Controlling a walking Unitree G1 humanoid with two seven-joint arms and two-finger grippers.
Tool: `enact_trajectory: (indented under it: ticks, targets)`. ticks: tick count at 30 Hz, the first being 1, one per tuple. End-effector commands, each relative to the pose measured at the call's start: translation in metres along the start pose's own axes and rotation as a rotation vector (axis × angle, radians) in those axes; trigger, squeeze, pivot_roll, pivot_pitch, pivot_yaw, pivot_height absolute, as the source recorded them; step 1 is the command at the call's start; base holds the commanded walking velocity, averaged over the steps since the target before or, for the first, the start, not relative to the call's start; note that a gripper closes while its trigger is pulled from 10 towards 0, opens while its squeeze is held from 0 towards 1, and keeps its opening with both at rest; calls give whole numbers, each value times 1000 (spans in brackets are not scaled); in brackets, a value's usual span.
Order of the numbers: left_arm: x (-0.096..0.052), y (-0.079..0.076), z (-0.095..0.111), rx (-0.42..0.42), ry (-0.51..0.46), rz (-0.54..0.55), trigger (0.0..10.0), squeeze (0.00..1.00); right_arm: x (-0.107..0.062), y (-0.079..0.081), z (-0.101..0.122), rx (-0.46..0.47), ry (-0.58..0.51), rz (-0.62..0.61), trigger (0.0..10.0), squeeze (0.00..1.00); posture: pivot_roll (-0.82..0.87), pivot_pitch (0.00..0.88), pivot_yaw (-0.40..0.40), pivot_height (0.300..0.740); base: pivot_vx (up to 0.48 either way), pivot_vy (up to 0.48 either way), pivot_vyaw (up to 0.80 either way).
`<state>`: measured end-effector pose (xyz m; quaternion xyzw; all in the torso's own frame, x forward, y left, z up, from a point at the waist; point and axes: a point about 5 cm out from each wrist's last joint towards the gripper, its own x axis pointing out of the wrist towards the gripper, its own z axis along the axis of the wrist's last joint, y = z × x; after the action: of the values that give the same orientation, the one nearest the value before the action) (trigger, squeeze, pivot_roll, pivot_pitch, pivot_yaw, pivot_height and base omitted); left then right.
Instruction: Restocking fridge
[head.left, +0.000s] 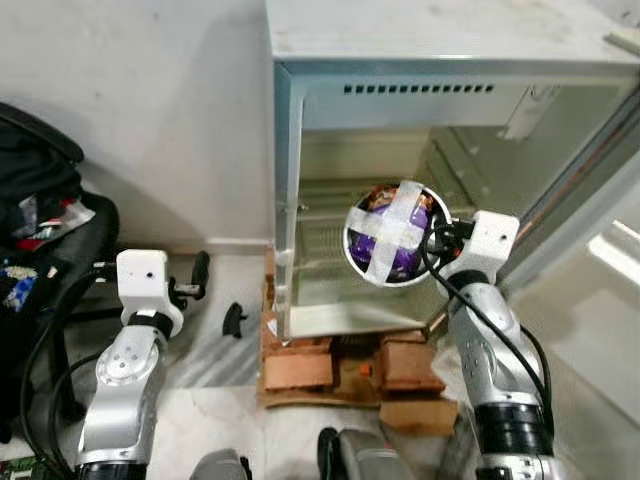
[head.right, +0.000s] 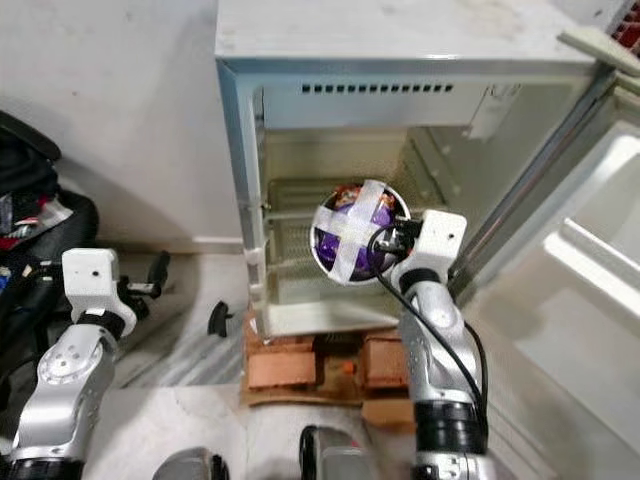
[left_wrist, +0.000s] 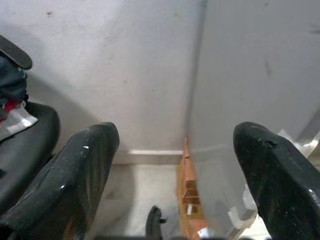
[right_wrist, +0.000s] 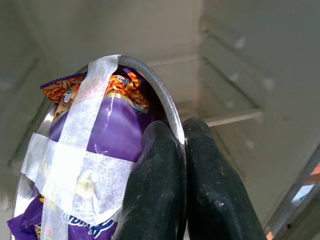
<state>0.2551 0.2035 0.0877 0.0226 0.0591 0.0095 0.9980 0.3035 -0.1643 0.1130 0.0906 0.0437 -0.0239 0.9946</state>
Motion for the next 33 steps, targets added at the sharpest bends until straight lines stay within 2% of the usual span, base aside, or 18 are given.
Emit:
enact_trajectory:
  ticks: [1,6,10,12,16,19,20,23,33]
  targets:
    - [-2,2,-1,5,8,-2,10000,0,4,6,5,7,-25,14,10000,0,19,118,-60,740,0,0,0]
    - [-5,4,-1,1,7,-1,10000,0,6,5,4,14,-23,4,10000,0,21,123,-61,740,0,0,0]
    - [-7,5,-3,4,14,0,10000,0,0,0,-1,21,0,0,10000,0,18,123,-63,740,60,0,0]
    - [-8,5,-3,4,15,0,10000,0,-5,-2,-2,30,2,11,10000,0,16,123,-64,740,0,0,0]
    - [-19,7,-5,1,26,0,10000,0,-32,-10,-9,3,28,63,10000,0,8,125,-64,740,0,0,0]
    - [-25,8,-8,4,35,2,10000,0,-43,-15,-11,-29,42,67,10000,0,7,125,-64,740,0,0,0]
    - [-30,9,-9,7,40,3,10000,0,-51,-22,-14,-36,58,60,10000,0,6,126,-65,740,0,0,0]
    - [-34,8,-8,0,40,2,10000,0,-59,-28,-16,-41,69,45,10000,0,5,125,-65,740,82,0,0]
    - [-37,5,-7,-12,41,-13,10000,0,-67,-27,-15,-42,92,56,10000,0,4,122,-61,740,318,0,0]
